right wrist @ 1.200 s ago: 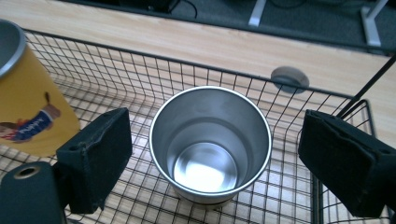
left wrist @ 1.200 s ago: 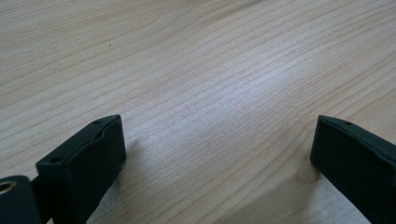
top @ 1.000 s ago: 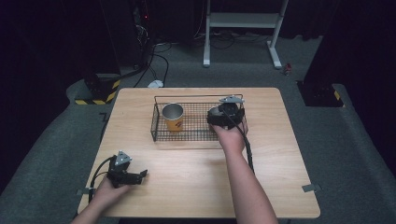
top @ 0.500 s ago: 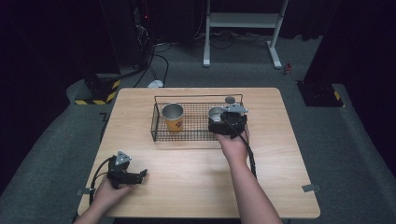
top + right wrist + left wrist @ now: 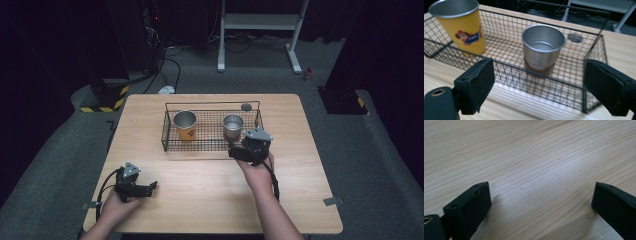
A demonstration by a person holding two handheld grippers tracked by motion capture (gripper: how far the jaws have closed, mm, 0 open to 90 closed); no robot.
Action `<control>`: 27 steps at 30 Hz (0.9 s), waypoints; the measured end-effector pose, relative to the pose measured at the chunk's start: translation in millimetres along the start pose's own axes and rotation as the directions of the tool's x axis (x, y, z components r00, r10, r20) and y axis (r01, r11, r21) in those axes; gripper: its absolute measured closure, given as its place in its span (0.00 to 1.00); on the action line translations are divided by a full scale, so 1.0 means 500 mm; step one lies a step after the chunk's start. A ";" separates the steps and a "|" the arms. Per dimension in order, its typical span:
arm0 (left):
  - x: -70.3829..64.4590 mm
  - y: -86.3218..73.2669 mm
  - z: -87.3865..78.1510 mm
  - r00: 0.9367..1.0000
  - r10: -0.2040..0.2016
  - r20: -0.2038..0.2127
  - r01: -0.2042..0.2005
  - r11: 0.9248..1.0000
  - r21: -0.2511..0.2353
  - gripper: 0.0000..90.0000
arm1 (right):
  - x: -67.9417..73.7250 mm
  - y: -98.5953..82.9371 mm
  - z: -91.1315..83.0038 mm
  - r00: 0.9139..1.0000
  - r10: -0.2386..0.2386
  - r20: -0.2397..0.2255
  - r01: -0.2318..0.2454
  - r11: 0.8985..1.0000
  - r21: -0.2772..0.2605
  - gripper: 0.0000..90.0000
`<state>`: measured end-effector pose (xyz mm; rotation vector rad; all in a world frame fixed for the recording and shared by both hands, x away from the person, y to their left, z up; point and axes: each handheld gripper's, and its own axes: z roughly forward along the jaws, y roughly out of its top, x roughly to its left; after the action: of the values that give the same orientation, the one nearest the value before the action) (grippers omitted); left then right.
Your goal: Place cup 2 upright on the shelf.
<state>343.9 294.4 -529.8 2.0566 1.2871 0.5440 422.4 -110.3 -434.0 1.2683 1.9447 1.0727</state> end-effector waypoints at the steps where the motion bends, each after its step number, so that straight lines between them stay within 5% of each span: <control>1: 0.000 0.000 0.000 1.000 -0.004 -0.002 0.004 1.000 -0.002 0.03 | 0.000 -0.008 -0.007 1.000 -0.006 0.007 0.006 1.000 -0.005 0.12; 14: -0.002 -0.002 -0.001 1.000 -0.019 -0.006 0.019 1.000 -0.009 0.05 | -0.054 -0.158 -0.065 1.000 0.012 0.013 -0.013 0.996 0.084 0.12; 21: -0.002 -0.004 -0.001 1.000 -0.019 -0.010 0.019 1.000 -0.014 0.05 | -0.094 -0.251 -0.062 1.000 0.010 0.027 -0.015 0.975 0.220 0.14; 22: -0.002 -0.004 -0.001 1.000 -0.018 -0.012 0.017 1.000 -0.015 0.05 | -0.098 -0.254 -0.064 0.999 0.034 0.026 -0.040 0.968 0.248 0.14; 27: -0.001 -0.004 -0.002 1.000 -0.014 -0.012 0.013 1.000 -0.016 0.05 | -0.103 -0.252 -0.059 0.998 0.052 0.046 -0.062 0.966 0.253 0.13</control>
<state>341.7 294.8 -530.8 2.0332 1.2984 0.5593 360.5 -195.3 -525.1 1.4781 2.0767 0.8373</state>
